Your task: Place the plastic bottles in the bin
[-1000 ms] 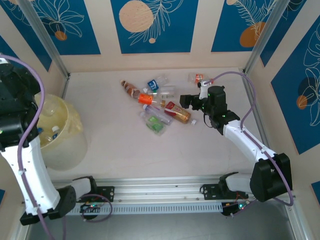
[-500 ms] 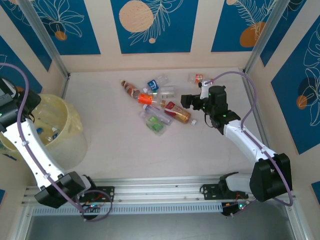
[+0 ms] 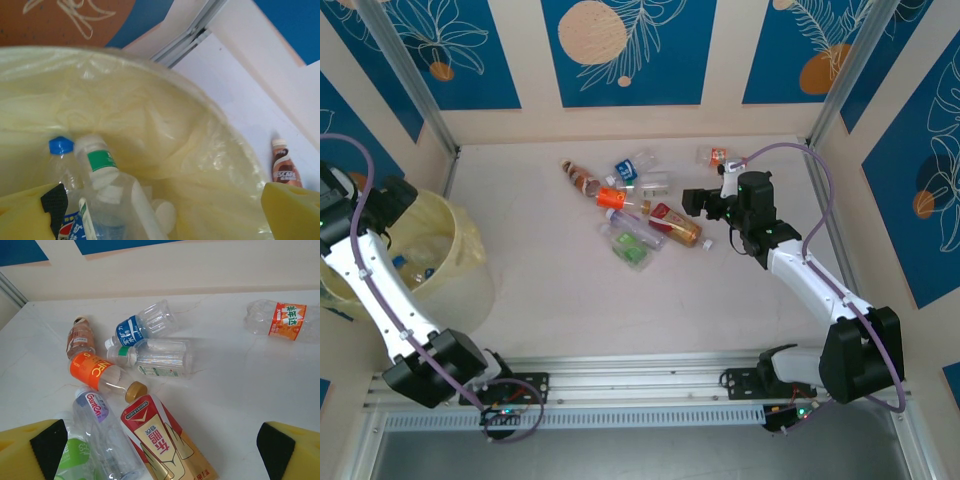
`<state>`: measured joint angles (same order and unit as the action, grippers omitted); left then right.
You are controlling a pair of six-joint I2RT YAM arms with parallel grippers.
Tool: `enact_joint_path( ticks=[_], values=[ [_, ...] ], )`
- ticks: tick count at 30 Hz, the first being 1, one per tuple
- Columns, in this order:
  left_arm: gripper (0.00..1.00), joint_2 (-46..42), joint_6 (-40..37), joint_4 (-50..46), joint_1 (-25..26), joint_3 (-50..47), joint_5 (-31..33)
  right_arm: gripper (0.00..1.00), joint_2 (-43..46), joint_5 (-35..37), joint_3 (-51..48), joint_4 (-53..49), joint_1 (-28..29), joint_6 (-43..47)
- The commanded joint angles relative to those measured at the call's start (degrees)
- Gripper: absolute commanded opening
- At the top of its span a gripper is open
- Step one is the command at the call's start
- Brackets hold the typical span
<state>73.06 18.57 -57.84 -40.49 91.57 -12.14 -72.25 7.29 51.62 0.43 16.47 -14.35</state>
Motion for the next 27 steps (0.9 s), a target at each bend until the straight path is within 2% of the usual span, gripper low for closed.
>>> enact_joint_path(
  ticks=[1, 7, 14, 19, 22, 25, 27],
  values=[
    [1.00, -1.50, 1.09, 1.37, 0.14, 1.17, -3.14, 1.00, -0.04, -0.36, -0.22, 0.67, -0.21, -1.26],
    [1.00, -4.44, 2.96, 4.23, 4.24, -0.78, -5.96, 0.99, -0.71, -1.20, 0.63, 0.31, -0.17, -0.52],
    [1.00, -5.08, 2.92, 4.13, 13.76, 1.79, -0.45, 0.99, -4.81, -4.89, 3.31, -3.28, -0.22, 0.61],
    [1.00, -6.73, 4.21, 5.18, 19.24, 3.07, 0.26, 0.99, -6.39, -5.31, 4.14, -4.83, -0.28, 2.11],
    [1.00, -7.66, 5.28, 6.03, 23.07, 2.82, -0.29, 0.99, -8.26, -8.22, 5.50, -7.65, -0.31, 6.61],
    [1.00, -7.80, 5.82, 6.60, 27.97, 2.86, -0.61, 1.00, -11.42, -13.18, 8.70, -15.89, -0.39, 15.77],
    [1.00, -7.22, 5.77, 6.63, 31.44, 3.44, -0.52, 1.00, -13.42, -12.41, 10.21, -20.01, -0.71, 19.28]
  ],
)
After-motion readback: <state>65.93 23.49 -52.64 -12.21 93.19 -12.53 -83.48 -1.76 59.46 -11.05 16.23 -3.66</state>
